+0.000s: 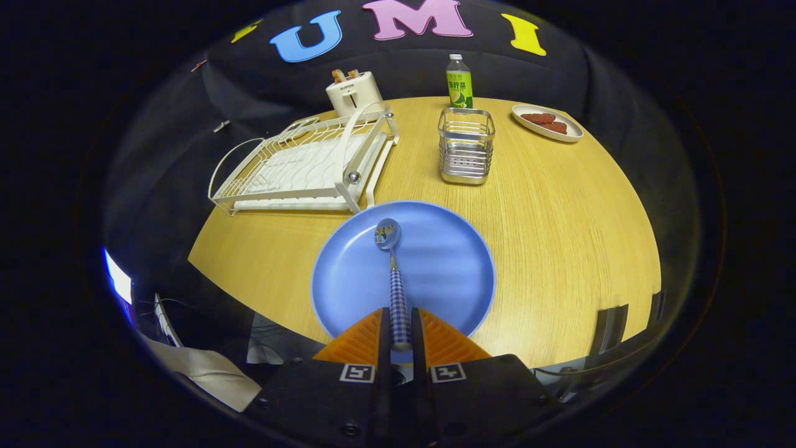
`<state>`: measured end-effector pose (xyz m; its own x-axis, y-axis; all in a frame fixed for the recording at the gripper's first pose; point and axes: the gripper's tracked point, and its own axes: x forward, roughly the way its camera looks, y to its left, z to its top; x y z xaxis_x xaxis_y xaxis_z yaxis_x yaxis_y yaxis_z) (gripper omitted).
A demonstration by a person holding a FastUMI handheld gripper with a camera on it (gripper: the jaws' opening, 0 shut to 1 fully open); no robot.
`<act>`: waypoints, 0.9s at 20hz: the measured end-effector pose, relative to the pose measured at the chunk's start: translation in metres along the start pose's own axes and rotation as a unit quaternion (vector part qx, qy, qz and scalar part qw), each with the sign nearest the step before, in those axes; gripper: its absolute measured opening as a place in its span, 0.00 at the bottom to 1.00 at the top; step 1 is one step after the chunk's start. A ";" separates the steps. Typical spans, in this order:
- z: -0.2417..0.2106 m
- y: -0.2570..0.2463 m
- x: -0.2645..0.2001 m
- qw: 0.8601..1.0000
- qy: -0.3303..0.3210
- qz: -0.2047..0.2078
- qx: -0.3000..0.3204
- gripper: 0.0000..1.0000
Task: Take the plate from the dish rack, then take the spoon from the basket and place it into the plate.
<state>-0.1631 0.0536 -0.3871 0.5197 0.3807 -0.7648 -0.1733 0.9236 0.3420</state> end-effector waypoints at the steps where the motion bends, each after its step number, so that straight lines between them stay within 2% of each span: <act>1: -0.001 -0.001 0.001 1.000 0.002 -0.004 0.002 0.18; 3: 0.001 -0.002 0.001 1.000 -0.001 -0.008 0.008 0.20; 4: 0.001 -0.001 0.004 1.000 -0.007 -0.007 0.012 0.25; 5: 0.006 -0.001 0.002 1.000 -0.012 -0.008 0.013 0.33; 6: 0.008 -0.003 0.003 1.000 -0.015 -0.010 0.013 0.53; 8: 0.011 -0.002 0.002 1.000 -0.016 -0.008 0.012 0.66; 9: 0.011 -0.001 0.002 1.000 -0.016 -0.008 0.011 0.79; 10: 0.012 0.000 0.002 1.000 -0.016 -0.007 0.010 0.87; 14: 0.020 0.002 -0.002 1.000 -0.025 -0.006 0.004 0.98; 18: 0.045 0.003 -0.015 0.998 -0.055 -0.008 0.003 1.00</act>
<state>-0.1340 0.0488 -0.3501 0.6108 0.3580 -0.7062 -0.1597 0.9293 0.3331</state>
